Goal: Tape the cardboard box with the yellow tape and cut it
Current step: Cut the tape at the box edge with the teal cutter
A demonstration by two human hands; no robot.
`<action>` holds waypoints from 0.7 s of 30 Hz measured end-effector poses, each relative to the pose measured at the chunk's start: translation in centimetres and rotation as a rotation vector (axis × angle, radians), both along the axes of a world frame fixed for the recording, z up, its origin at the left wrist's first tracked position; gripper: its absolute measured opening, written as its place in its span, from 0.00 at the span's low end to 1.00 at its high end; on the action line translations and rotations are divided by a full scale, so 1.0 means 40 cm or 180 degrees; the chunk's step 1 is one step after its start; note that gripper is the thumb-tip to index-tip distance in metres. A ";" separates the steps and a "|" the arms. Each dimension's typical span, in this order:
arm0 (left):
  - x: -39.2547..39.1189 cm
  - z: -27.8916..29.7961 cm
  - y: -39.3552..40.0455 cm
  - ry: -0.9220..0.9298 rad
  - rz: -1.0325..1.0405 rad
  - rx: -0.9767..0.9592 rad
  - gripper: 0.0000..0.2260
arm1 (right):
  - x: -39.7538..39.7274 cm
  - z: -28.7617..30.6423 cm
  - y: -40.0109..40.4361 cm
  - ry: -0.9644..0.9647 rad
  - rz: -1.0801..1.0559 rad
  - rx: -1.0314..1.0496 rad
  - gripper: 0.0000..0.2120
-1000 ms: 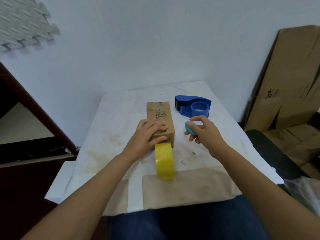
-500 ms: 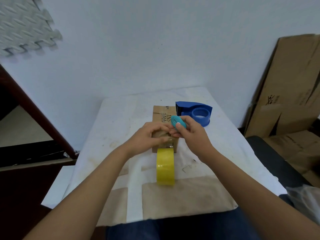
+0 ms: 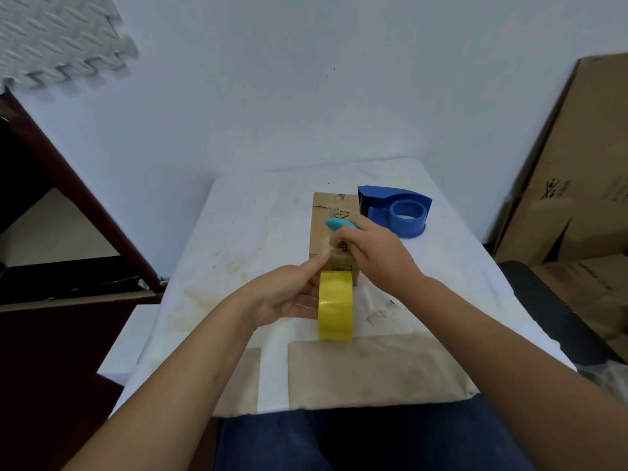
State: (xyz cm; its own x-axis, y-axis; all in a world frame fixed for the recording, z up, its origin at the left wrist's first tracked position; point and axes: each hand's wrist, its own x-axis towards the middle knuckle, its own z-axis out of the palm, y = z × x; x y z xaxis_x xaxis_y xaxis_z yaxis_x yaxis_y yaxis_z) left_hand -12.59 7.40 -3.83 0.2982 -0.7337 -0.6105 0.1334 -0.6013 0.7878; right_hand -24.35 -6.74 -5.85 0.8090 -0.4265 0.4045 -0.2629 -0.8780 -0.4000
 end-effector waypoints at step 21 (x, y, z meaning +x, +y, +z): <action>-0.033 0.002 0.018 0.0063 -0.0329 0.0053 0.24 | 0.011 -0.051 -0.013 0.0171 0.0171 0.0131 0.16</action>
State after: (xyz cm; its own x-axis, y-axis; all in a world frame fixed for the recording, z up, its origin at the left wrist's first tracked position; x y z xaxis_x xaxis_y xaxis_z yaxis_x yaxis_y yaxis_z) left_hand -13.89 8.13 -3.75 0.2090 -0.7496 -0.6280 0.0855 -0.6257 0.7754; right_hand -23.92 -7.25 -7.88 0.8512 -0.3973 0.3428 -0.2380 -0.8745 -0.4225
